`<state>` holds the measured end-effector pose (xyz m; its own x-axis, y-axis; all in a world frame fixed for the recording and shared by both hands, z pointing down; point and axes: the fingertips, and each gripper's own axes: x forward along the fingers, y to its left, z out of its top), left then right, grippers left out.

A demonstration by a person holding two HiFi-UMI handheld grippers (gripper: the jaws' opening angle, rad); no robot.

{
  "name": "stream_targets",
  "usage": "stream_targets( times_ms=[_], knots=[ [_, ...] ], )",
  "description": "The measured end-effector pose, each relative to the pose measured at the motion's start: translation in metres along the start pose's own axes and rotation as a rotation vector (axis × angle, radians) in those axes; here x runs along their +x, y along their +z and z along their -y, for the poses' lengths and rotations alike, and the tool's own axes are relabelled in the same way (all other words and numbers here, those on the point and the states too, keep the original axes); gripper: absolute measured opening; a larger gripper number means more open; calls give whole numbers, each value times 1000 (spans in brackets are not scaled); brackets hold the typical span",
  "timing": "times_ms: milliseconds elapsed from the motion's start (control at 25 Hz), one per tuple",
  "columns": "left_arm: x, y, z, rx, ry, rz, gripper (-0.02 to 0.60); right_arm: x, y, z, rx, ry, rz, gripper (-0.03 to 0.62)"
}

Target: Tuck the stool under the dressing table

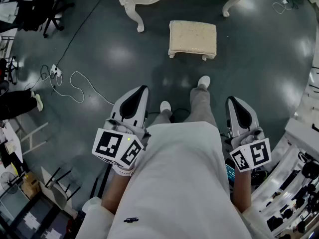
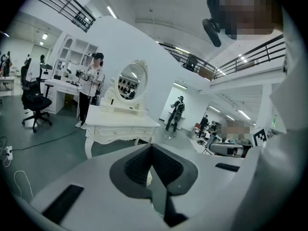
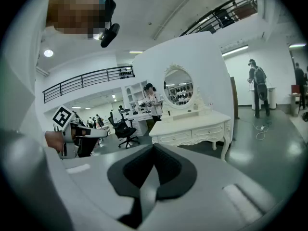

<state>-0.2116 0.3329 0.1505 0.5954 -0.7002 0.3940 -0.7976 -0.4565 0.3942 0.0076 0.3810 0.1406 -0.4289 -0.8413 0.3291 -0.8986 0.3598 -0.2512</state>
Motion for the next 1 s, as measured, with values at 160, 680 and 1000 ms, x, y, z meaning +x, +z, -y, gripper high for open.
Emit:
stream_targets(
  times_ms=[160, 680, 1000],
  knots=[
    [-28, -10, 7, 37, -6, 12, 8, -12, -2, -27, -45, 21, 34, 11],
    [-28, -29, 121, 145, -86, 34, 8, -104, -1, -13, -68, -7, 148, 10],
    [-11, -36, 167, 183, -53, 36, 8, -144, 0, 33, -119, -9, 171, 11]
  ],
)
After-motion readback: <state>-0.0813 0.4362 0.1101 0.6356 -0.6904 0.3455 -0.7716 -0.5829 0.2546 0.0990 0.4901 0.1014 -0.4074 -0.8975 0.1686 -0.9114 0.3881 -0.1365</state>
